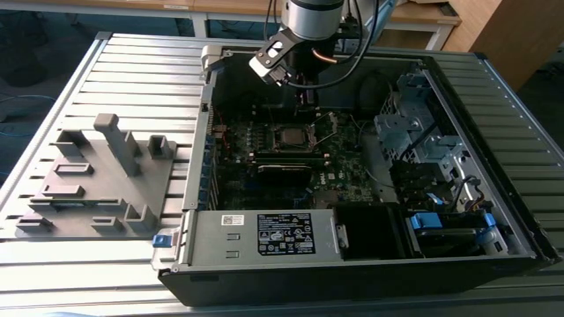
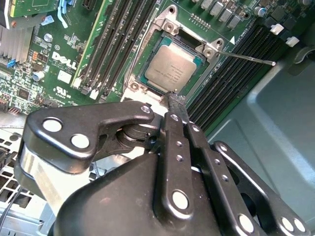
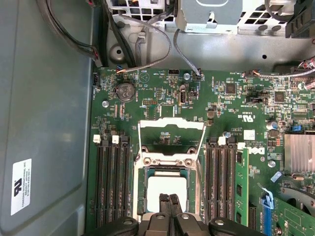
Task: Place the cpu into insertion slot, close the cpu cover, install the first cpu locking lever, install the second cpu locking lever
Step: 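Close the cpu cover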
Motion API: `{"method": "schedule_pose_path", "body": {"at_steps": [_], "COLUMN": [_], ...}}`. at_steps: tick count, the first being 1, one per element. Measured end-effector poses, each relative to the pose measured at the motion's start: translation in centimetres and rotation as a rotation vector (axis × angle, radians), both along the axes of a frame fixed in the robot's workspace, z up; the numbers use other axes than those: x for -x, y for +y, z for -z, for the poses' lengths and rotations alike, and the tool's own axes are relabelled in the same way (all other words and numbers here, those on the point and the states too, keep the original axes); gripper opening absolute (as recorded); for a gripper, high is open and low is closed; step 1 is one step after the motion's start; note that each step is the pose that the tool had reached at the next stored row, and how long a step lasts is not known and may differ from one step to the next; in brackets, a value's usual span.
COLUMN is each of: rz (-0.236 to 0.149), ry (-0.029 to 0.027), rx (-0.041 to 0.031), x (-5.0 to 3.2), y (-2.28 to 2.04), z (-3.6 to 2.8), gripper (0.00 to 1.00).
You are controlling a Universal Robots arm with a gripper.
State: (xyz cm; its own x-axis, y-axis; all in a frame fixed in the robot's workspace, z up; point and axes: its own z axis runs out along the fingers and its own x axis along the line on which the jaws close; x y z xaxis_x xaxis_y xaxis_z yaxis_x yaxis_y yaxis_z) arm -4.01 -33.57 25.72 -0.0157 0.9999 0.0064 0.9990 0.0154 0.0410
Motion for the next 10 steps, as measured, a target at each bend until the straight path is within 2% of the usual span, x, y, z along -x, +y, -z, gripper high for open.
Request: {"method": "schedule_pose_path", "body": {"at_steps": [4,6,10], "rz": [0.0,0.0,0.0], "ry": [0.0,0.0,0.0001], "rx": [0.0,0.0,0.0], "x": [-0.01,-0.01,-0.01], "y": [0.0,0.0,0.0], "z": [0.0,-0.6,-0.94], "gripper": [0.11,0.11,0.11]}}
